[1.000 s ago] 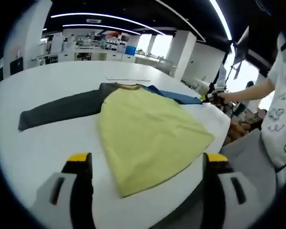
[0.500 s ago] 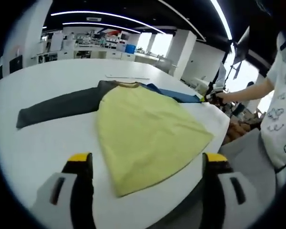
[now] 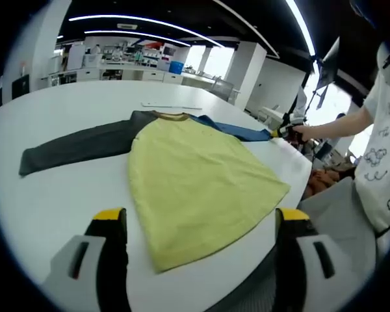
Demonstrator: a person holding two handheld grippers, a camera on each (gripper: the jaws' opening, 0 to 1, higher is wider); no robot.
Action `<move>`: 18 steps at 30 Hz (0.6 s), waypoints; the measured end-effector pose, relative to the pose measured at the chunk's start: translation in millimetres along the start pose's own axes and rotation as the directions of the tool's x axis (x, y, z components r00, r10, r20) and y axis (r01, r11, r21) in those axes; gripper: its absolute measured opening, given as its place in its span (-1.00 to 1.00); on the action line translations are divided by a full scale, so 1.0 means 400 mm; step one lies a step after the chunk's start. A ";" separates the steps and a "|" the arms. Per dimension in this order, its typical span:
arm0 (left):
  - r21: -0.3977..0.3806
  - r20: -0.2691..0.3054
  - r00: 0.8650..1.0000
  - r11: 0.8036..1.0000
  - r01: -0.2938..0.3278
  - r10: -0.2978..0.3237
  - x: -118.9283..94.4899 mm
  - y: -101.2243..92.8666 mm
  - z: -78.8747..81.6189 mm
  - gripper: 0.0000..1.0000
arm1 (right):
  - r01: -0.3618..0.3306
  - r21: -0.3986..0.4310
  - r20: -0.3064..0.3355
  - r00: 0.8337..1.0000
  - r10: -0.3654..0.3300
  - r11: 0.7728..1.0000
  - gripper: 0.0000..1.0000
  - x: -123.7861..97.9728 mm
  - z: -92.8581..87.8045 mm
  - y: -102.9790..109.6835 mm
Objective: Fold the garment on the visible template until the final outline fits inside the template.
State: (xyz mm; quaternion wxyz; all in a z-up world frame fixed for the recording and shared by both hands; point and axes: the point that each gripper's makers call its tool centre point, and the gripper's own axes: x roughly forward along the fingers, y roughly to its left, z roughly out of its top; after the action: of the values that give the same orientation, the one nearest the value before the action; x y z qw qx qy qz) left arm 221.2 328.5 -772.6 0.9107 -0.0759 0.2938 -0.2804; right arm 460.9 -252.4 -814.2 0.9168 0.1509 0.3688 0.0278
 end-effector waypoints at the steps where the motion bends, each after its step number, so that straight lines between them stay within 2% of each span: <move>1: 0.001 0.002 1.000 1.000 0.001 -0.001 0.000 0.000 0.000 0.83 | -0.018 0.004 0.011 1.000 0.018 1.000 -1.00 -0.007 0.007 0.022; 3: 0.001 0.011 1.000 1.000 0.006 -0.006 0.001 -0.003 0.005 0.83 | -0.050 0.007 0.024 0.998 0.049 0.999 -1.00 -0.009 0.019 0.043; 9: 0.013 0.033 0.999 1.000 0.018 -0.018 0.004 -0.011 0.018 0.84 | -0.144 -0.024 0.048 0.988 0.145 0.989 -1.00 -0.019 0.048 0.169; 14: 0.017 0.056 0.998 1.000 0.020 -0.021 -0.008 -0.033 0.036 0.84 | -0.219 -0.047 0.033 0.975 0.221 0.975 -1.00 -0.012 0.055 0.274; 18: 0.022 0.076 0.997 1.000 0.021 -0.022 -0.030 -0.041 0.052 0.85 | -0.292 -0.074 0.024 0.955 0.294 0.954 -1.00 -0.012 0.067 0.375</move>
State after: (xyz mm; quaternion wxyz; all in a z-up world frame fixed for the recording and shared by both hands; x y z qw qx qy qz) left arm 217.5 320.8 -744.7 0.9190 -0.0800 0.2548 -0.2902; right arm 485.0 -117.1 -748.1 0.9135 0.1722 0.3250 0.1737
